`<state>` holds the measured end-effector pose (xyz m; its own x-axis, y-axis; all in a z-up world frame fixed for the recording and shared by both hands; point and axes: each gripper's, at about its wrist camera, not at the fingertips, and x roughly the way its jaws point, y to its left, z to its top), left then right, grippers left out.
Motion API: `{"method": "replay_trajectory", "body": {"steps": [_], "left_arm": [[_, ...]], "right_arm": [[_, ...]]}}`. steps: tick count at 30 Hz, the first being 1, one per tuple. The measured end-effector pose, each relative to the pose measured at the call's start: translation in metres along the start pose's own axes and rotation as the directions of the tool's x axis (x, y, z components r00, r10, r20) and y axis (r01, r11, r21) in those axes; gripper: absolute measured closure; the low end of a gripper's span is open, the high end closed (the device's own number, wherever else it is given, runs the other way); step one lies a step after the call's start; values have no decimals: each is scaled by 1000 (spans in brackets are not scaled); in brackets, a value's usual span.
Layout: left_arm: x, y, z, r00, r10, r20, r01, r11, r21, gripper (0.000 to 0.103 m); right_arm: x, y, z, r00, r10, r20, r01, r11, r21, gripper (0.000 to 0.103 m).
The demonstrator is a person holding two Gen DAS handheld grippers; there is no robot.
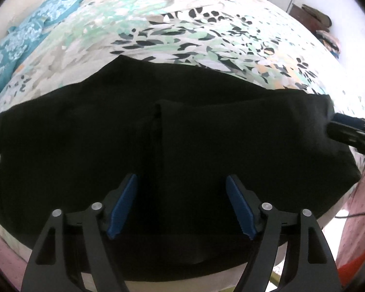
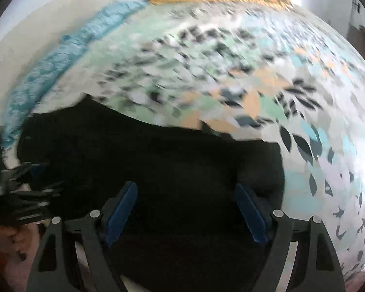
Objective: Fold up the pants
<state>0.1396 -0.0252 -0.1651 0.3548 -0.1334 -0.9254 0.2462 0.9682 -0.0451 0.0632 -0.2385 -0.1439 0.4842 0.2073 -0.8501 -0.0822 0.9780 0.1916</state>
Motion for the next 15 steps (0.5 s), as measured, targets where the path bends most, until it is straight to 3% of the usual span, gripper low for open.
{"method": "replay_trajectory", "body": {"steps": [5,10,12,15], "left_arm": [[2,1,2,1000,-3,-7,3,1000,-3,24],[3,2,1,1000,-9,-8,9,1000,-8,23],[3,1,1,1000,-8,-7,8,1000,-3,23],[4,2,0,1000,-7,-7,7,1000,-2,21]], "right_arm": [[-23,26,-24,1000,12,-3,-13,999,-51,20],[21,30,-51,979,41,-202,-51,998,-45,18],[22,28,-47,980,67,-188,-73,997,-24,9],[26,30,-49,978,73,-195,-80,996,-28,4]]}}
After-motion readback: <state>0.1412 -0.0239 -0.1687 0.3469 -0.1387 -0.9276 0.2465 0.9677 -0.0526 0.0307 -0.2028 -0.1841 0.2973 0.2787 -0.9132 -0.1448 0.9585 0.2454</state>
